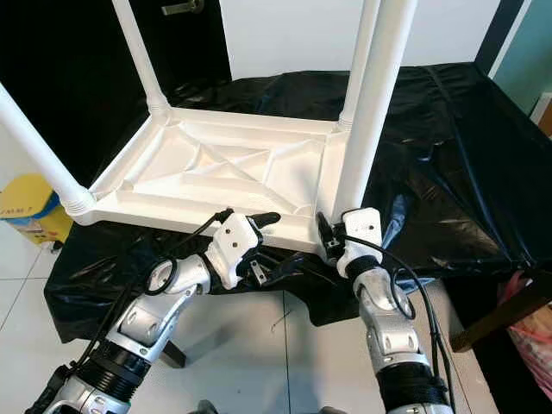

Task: Building children table

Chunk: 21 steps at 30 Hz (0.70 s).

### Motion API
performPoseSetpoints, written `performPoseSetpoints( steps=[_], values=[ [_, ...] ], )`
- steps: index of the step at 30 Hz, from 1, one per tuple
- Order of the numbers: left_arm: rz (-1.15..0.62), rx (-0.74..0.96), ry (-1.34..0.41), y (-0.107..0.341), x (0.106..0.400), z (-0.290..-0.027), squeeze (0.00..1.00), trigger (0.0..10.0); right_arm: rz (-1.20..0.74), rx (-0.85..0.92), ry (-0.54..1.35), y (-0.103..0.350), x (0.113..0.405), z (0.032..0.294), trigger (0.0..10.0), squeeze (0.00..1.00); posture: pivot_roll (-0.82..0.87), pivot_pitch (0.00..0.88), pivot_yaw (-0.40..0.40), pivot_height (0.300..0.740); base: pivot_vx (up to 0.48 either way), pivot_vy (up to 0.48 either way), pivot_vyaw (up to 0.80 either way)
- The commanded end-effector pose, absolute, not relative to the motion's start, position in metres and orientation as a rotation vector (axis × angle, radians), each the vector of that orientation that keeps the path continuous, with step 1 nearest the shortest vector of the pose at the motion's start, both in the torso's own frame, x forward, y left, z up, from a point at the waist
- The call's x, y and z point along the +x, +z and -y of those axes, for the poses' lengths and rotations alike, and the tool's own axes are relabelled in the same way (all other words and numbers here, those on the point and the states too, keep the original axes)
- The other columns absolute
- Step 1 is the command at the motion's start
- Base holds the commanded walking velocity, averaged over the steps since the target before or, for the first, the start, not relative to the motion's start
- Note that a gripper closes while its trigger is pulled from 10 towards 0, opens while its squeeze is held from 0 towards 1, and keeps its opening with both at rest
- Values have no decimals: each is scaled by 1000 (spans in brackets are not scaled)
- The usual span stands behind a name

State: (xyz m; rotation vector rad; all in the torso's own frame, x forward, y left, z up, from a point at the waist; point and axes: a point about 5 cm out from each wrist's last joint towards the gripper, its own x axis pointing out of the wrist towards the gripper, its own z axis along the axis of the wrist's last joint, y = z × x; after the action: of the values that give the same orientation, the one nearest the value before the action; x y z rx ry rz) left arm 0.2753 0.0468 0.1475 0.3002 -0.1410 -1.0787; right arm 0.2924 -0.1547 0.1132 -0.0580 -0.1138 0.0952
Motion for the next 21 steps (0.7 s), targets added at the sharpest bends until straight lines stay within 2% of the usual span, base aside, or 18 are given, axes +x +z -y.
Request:
performPoseSetpoints(
  steps=[1,5,11,21],
  values=[
    [130,301,-1095,143,272,-46,0,10000,14,-71,-18,93,285,166,10000,0,-56,61,15,740,0,0,0],
    [130,300,-1095,144,273,-46,0,10000,7,-28,-112,92,281,157,10000,0,-51,58,13,740,0,0,0],
    [129,304,-1097,143,272,-47,0,10000,3,-3,-108,91,277,144,10000,0,-40,57,14,740,0,0,0],
    [129,310,-1090,143,271,-49,0,10000,3,-9,-147,95,276,142,10000,0,-27,47,6,740,0,0,0]
  ],
)
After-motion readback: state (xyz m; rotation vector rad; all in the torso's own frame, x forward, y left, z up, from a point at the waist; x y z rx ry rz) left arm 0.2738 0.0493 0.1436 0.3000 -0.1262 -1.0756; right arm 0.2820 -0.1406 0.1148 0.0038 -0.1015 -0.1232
